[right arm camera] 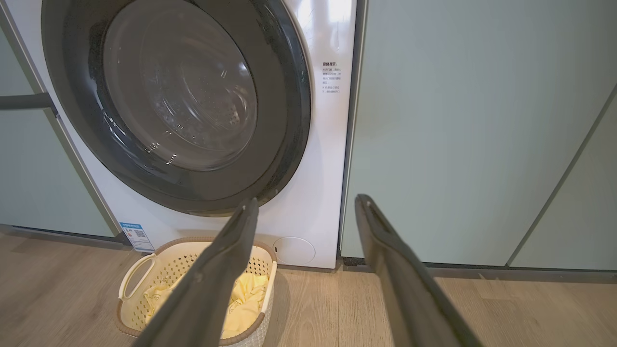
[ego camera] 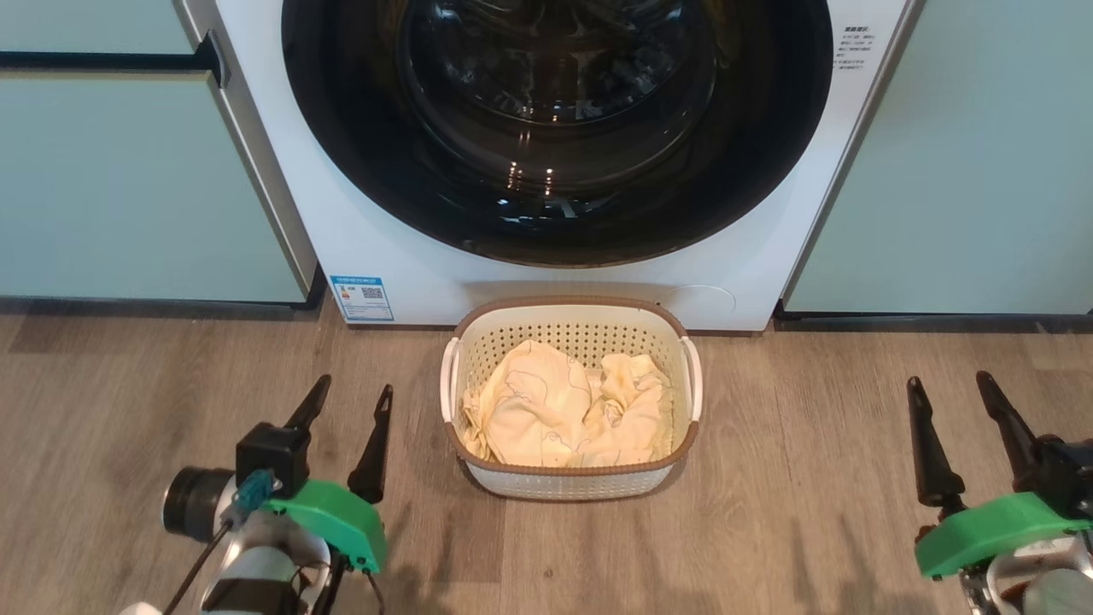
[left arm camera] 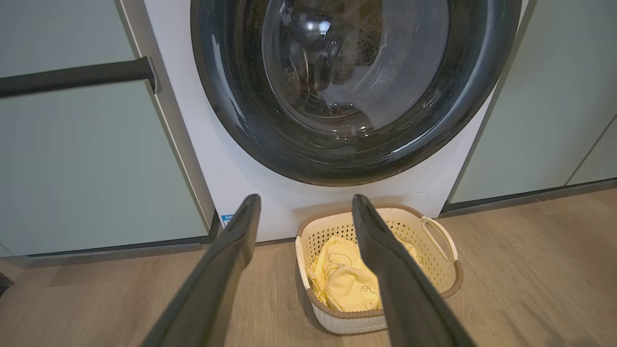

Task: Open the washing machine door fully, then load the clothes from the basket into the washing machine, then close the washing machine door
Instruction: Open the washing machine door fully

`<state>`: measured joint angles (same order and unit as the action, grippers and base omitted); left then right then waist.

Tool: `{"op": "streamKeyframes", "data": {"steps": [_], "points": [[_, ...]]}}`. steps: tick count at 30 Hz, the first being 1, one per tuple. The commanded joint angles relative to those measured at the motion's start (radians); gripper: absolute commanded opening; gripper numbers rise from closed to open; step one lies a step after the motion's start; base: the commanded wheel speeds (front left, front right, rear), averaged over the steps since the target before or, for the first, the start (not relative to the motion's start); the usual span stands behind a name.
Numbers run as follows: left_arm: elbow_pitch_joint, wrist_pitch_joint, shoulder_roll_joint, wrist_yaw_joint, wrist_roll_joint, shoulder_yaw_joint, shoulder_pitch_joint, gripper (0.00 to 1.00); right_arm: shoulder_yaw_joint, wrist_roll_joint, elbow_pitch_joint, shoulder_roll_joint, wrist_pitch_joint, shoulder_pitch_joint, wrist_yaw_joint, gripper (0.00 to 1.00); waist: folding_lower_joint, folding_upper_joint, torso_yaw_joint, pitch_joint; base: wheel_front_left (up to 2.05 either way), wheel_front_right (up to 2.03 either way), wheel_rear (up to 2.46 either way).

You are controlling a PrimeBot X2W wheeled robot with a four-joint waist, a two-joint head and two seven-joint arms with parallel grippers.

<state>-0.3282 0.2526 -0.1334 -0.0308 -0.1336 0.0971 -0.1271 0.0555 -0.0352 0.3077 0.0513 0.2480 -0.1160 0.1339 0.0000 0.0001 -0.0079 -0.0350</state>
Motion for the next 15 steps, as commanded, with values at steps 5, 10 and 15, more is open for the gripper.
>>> {"op": "streamKeyframes", "data": {"steps": [5, 10, 15], "points": [[0.022, 0.009, -0.020, 0.000, 0.015, -0.029, -0.058, 1.00, -0.020, -0.002, -0.033, 0.001, 0.014, -0.059, -0.003, 1.00, 0.0000, -0.0001, -0.002, 0.001, 0.23, 0.23, -0.46], [0.021, 0.009, -0.022, 0.004, 0.017, -0.030, -0.064, 1.00, -0.017, -0.002, -0.034, 0.001, 0.014, -0.061, -0.003, 1.00, 0.0000, -0.0001, -0.002, -0.003, 0.63, 0.63, -1.25], [0.025, 0.009, -0.023, 0.006, 0.020, -0.030, -0.066, 1.00, -0.014, -0.004, -0.035, 0.000, 0.014, -0.062, -0.003, 1.00, 0.0000, -0.0001, -0.003, -0.006, 1.02, 1.02, -2.04]]}}
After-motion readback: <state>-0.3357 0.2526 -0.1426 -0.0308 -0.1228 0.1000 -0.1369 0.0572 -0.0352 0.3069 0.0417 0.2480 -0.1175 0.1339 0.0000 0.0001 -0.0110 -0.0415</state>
